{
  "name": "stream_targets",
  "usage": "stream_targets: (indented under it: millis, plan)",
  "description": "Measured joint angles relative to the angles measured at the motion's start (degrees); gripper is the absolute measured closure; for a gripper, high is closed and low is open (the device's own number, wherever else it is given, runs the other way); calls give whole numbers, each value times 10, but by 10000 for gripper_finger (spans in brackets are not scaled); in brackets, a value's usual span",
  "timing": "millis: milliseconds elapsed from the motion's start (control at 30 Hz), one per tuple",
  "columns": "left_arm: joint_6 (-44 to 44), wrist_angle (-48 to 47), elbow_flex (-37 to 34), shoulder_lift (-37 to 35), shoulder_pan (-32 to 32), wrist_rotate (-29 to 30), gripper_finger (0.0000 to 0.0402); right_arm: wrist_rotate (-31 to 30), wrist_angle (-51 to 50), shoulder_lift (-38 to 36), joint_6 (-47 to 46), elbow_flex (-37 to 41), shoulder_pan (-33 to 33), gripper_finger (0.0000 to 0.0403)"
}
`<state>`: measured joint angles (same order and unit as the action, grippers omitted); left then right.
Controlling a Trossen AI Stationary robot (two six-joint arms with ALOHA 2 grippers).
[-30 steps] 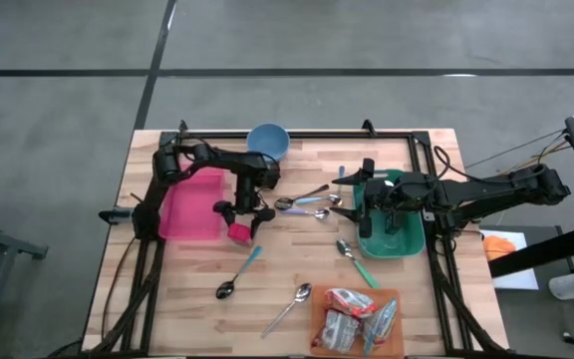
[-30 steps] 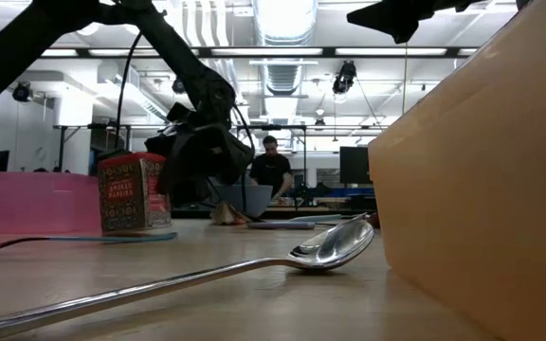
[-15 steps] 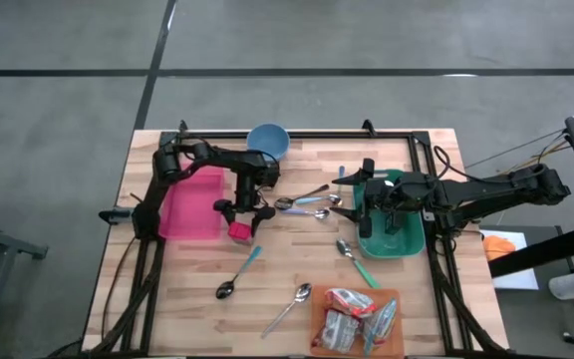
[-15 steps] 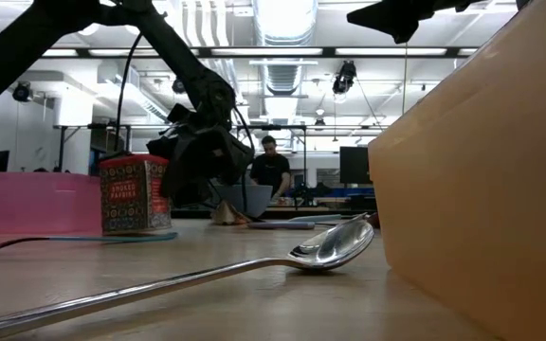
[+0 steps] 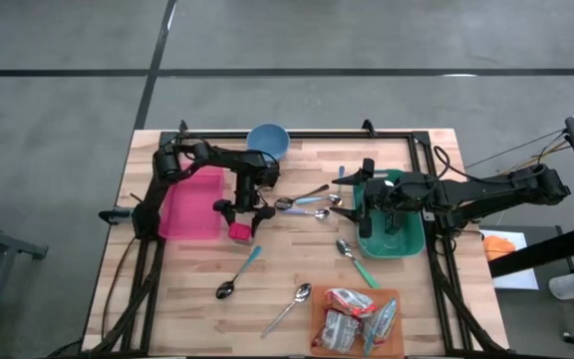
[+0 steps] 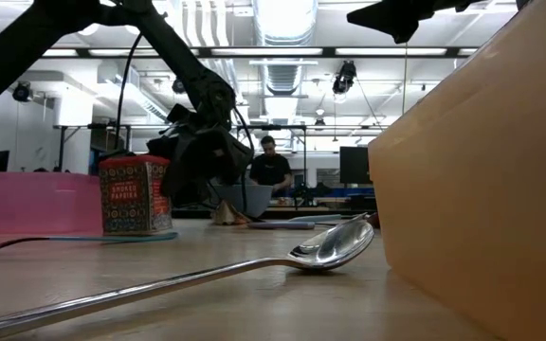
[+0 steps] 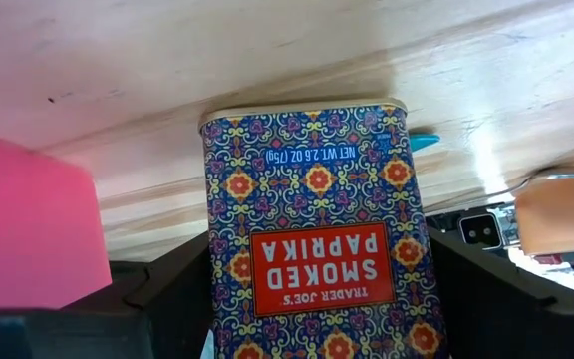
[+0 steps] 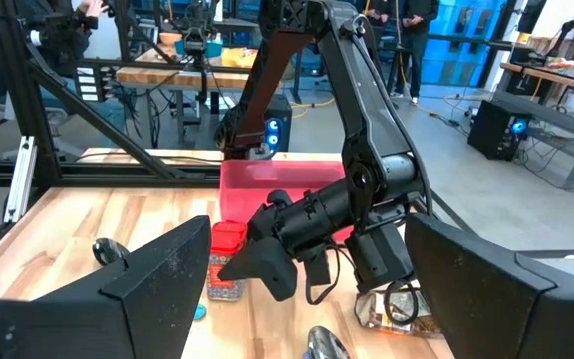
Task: Pick & Place Food Item
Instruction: Put the red seasoning can into the green bin
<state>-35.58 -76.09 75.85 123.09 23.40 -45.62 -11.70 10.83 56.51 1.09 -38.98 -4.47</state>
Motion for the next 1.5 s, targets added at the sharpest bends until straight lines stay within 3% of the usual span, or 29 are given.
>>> stream_targets:
  millis: [1133, 1233, 1367, 1500]
  plan:
    - [26, 14, 0, -4, 8, 4, 86, 0, 0, 0, 0, 0, 0, 72]
    - [26, 16, 0, -4, 8, 4, 68, 0, 0, 0, 0, 0, 0, 72]
    - [28, 22, 0, -4, 8, -9, 12, 0, 0, 0, 0, 0, 0, 72]
    - [30, 23, 0, -4, 9, -7, 29, 0, 0, 0, 0, 0, 0, 72]
